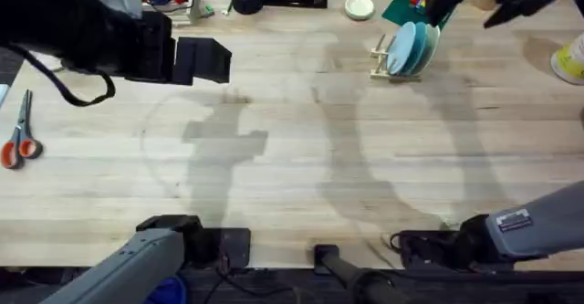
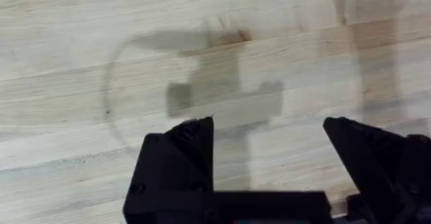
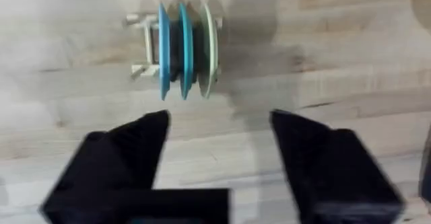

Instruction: Pick up the plates from the table one by one and place each into a slot on the dish rack.

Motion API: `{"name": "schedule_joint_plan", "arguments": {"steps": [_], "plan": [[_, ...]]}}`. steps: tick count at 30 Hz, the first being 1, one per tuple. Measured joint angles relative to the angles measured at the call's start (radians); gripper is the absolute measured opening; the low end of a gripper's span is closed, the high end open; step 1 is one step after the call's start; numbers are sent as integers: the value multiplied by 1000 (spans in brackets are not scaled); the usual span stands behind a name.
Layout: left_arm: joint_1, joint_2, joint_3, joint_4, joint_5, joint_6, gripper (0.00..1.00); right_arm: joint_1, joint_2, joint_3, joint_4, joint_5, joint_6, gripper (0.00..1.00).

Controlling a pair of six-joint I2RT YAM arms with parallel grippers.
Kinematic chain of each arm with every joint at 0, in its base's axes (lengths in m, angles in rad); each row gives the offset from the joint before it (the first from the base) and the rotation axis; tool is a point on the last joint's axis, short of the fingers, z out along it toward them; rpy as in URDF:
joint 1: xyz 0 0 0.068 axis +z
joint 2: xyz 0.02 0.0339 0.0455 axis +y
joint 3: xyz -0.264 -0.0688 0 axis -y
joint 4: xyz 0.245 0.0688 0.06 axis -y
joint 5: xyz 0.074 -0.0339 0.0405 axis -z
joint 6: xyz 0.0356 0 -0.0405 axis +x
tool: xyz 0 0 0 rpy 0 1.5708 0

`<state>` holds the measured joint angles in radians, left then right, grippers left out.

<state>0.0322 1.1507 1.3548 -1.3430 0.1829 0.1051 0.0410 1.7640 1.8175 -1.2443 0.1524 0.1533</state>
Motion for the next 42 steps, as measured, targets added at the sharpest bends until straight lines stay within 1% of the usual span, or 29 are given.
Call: {"name": "schedule_joint_plan", "arguments": {"steps": [1, 3, 9, 15, 21, 25, 33, 42], "plan": [[0, 0, 0, 0, 0, 0, 995, 0, -3, 0, -12, 0, -5, 969], [0, 0, 0, 0, 0, 0, 994, 3, -8, 0, -27, 0, -7, 989], [0, 0, 0, 0, 0, 0, 995, 35, -40, 0, -51, 0, -43, 991], [0, 0, 0, 0, 0, 0, 995, 67, -111, 0, -101, -5, -79, 992], [0, 0, 0, 0, 0, 0, 995, 67, -185, 0, -126, -63, -111, 992], [0, 0, 0, 0, 0, 0, 995, 67, -241, 0, -143, -79, -119, 992], [0, 0, 0, 0, 0, 0, 994, 67, -376, 0, -218, -90, -125, 992], [0, 0, 0, 0, 0, 0, 995, 67, -511, 0, -252, -92, -125, 992]]}}
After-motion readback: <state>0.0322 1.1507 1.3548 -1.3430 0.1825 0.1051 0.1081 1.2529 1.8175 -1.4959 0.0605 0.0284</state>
